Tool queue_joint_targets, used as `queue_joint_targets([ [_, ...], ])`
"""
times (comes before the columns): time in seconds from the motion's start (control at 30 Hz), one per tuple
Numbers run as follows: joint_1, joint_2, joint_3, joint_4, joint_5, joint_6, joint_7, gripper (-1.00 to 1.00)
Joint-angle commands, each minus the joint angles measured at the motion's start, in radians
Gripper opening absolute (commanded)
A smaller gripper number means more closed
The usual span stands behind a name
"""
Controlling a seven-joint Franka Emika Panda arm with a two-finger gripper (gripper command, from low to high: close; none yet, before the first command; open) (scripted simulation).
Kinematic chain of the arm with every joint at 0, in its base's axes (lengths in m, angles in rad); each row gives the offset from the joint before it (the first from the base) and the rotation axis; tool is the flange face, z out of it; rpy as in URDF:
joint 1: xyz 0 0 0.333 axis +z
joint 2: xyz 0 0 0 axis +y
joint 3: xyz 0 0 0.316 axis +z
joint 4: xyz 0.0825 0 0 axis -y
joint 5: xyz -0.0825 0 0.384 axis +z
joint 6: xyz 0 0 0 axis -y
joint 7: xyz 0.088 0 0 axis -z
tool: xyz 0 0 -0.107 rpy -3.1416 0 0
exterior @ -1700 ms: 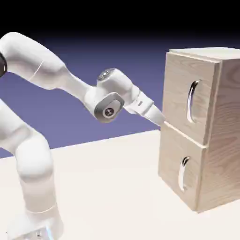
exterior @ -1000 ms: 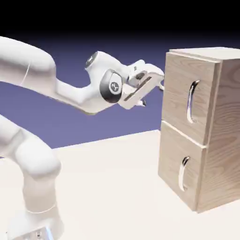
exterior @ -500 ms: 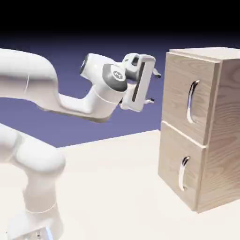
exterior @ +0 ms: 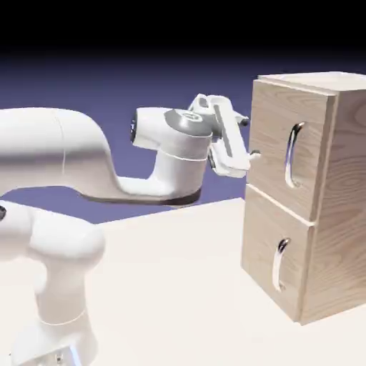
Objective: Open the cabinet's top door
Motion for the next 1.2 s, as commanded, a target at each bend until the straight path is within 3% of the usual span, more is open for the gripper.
queue_joint_targets([
  [0.0, 0.015, -0.008, -0.017, 0.005, -0.044, -0.003, -0.018, 1.00],
  [0.43, 0.207, -0.115, -0.242, 0.072, -0.606, -0.049, -0.247, 1.00],
  [0.63, 0.383, -0.067, -0.329, 0.203, -0.627, -0.080, -0.239, 1.00],
  [0.67, 0.383, -0.067, -0.329, 0.203, -0.627, -0.080, -0.239, -1.00],
  [1.17, -0.124, 0.310, 0.118, 0.024, -0.629, -0.199, 0.283, -1.00],
])
